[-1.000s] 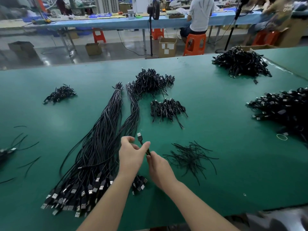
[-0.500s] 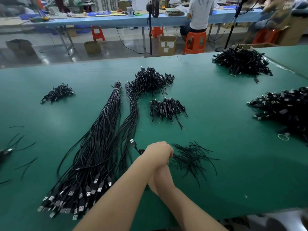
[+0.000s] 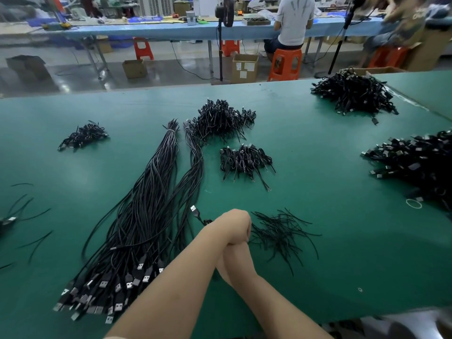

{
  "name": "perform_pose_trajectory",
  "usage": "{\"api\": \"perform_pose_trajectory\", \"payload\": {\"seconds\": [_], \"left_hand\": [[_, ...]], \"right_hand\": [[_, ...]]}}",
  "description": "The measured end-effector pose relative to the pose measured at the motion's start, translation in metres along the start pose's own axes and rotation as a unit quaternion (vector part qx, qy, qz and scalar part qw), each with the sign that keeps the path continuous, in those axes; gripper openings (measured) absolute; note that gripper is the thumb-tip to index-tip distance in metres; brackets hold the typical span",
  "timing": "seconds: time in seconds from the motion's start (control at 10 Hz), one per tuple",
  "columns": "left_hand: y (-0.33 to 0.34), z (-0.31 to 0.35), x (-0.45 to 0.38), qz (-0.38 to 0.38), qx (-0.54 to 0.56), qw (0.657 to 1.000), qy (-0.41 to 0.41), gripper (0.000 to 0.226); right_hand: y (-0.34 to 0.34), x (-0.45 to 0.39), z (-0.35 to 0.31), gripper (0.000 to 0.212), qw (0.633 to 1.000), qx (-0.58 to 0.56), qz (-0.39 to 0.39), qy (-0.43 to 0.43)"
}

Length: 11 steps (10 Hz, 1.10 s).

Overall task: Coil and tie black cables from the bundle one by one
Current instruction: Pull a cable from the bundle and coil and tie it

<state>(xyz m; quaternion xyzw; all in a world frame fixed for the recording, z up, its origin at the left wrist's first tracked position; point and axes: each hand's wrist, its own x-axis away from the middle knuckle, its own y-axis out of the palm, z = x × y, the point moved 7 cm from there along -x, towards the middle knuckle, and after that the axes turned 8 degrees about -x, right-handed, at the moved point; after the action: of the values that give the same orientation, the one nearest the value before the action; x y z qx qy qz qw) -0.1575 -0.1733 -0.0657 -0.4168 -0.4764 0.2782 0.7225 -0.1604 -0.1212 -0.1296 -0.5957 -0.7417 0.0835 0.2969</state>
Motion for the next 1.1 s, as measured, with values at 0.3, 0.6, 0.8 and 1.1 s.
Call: {"api": "perform_pose_trajectory", "payload": {"seconds": [0.3, 0.6, 0.8, 1.1], "left_hand": [[-0.024, 0.002, 0.027, 0.028, -0.005, 0.999, 0.033, 0.012], [-0.037, -0.07, 0.102, 0.457, 0.419, 0.781, -0.074, 0.026], [0.045, -0.122, 0.104, 0.4, 0.623, 0.615, -0.272, 0.024], [0.063, -0.106, 0.078, 0.304, 0.64, 0.651, -0.274, 0.025]], "right_hand": [[-0.011, 0.009, -0.019, 0.023, 0.94, 0.294, 0.053, -0.162], [-0.024, 0.006, -0.013, 0.035, 0.986, 0.009, 0.08, -0.148], [-0.027, 0.004, -0.012, 0.038, 0.989, 0.0, 0.05, -0.142], [-0.026, 0.005, -0.011, 0.036, 0.99, -0.025, 0.024, -0.134]]}}
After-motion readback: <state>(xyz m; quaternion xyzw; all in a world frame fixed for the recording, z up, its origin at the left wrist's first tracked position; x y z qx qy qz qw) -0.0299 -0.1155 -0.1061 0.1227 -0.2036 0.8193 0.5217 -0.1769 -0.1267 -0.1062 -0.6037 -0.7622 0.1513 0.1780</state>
